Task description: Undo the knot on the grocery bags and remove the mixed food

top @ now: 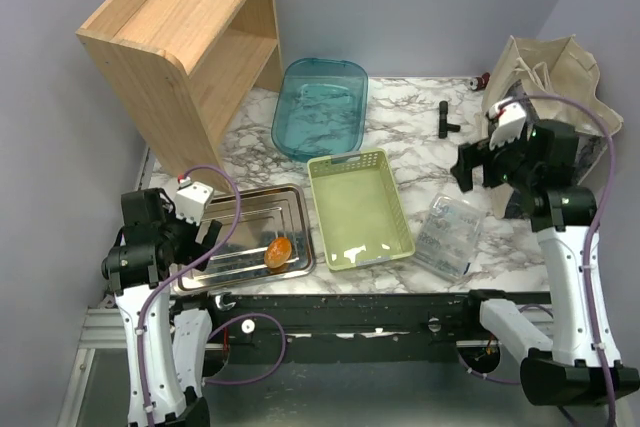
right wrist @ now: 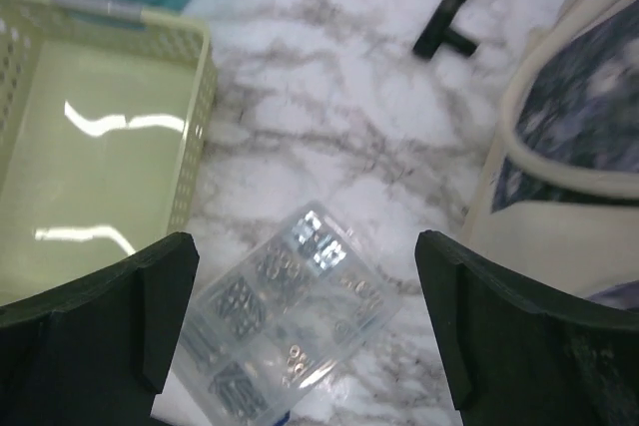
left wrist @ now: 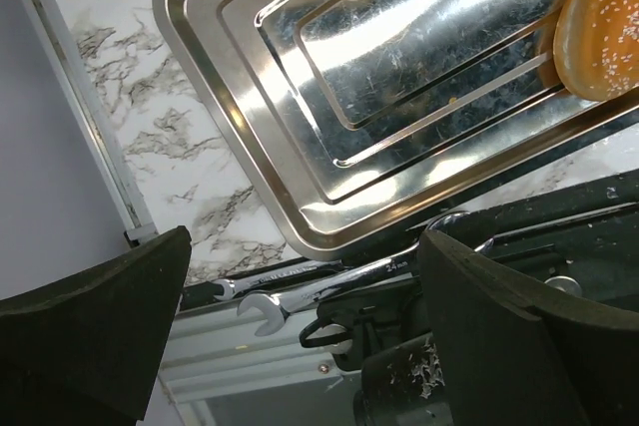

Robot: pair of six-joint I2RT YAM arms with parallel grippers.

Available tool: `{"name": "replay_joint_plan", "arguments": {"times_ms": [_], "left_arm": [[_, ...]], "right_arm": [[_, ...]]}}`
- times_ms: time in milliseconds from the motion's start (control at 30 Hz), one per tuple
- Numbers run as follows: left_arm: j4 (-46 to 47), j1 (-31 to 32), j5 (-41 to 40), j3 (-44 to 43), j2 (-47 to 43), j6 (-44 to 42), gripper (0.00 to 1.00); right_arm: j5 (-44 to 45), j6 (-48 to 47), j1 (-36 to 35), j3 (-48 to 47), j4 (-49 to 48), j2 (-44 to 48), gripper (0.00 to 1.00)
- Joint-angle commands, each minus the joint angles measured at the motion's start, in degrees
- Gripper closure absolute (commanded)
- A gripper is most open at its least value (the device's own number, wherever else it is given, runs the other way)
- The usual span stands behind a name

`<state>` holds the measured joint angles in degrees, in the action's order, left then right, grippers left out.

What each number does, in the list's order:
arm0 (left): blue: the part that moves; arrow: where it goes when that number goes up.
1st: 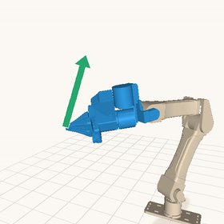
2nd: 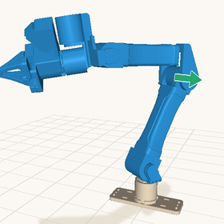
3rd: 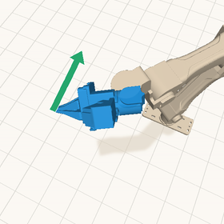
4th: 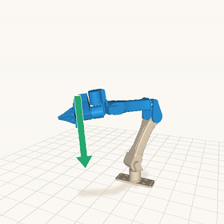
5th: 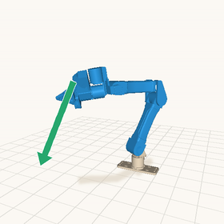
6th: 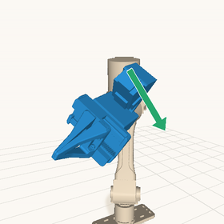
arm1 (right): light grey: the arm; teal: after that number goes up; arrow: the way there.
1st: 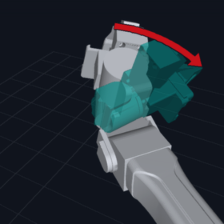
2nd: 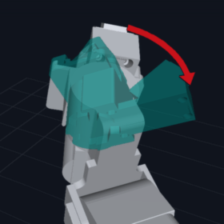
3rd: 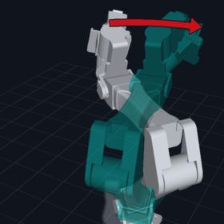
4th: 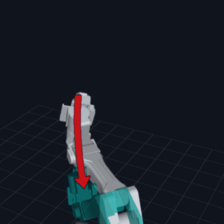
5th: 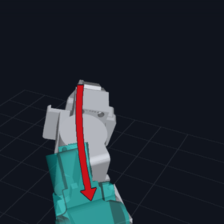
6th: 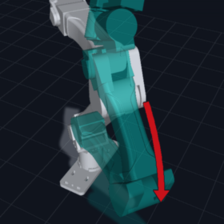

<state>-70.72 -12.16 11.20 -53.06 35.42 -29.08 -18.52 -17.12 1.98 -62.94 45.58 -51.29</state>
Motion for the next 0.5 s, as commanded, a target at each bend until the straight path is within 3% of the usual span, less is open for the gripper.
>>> {"name": "replay_joint_plan", "arguments": {"times_ms": [0,167,300,367,467], "left_arm": [[1.52,-0.11,3.91,-4.1,2.28,2.0,0.02],[1.93,0.3,7.49,-8.18,5.96,2.84,0.02],[2.66,1.03,9.39,-9.92,7.49,3.58,0.01],[2.68,1.64,10.19,-10.72,7.96,4.01,0.01],[2.36,2.37,11.79,-11.66,8.68,4.92,0.01]], "right_arm": [[7.84,7.03,0.56,-15.02,-4.51,-8.92,0.0],[16.77,7.12,1.47,-31.71,-5.75,-22.52,0.0],[22.33,8.26,6.69,-42.98,-6.22,-31.77,0.03],[21.95,9.28,12.4,-48.08,-6.14,-36.38,0.1],[24.3,5.06,16.68,-52.26,-7.66,-41.78,0.3]]}}
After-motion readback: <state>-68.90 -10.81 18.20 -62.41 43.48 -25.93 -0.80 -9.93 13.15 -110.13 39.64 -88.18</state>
